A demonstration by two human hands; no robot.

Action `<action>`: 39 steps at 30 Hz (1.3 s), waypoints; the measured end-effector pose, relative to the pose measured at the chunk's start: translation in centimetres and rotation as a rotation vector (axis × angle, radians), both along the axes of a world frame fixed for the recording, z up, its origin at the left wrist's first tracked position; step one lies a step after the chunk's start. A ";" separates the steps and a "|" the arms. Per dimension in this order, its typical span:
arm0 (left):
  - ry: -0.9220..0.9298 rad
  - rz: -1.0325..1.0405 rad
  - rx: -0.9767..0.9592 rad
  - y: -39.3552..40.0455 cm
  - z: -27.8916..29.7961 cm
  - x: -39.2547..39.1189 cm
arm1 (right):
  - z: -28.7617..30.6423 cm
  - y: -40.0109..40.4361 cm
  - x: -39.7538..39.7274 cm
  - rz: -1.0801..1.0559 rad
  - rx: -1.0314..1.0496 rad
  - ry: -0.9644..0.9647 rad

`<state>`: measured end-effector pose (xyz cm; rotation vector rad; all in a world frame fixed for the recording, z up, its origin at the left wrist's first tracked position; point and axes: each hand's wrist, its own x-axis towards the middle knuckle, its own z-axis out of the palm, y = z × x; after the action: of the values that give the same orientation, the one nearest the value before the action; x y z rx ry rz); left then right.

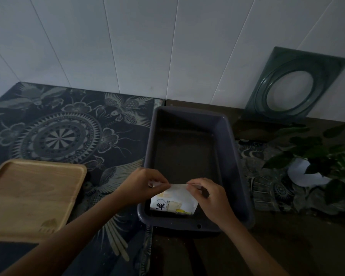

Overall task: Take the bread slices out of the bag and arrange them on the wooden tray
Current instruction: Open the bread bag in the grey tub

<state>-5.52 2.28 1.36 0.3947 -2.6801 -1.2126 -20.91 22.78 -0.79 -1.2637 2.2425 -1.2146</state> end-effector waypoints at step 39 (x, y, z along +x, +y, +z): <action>0.089 0.037 -0.019 -1.4 0.7 -3.1 | 1.2 1.8 5.6 0.111 0.009 0.644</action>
<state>-8.67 0.86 2.05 0.3769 -2.5952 -1.1647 -15.28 24.55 0.42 -1.9615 2.5292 -0.8276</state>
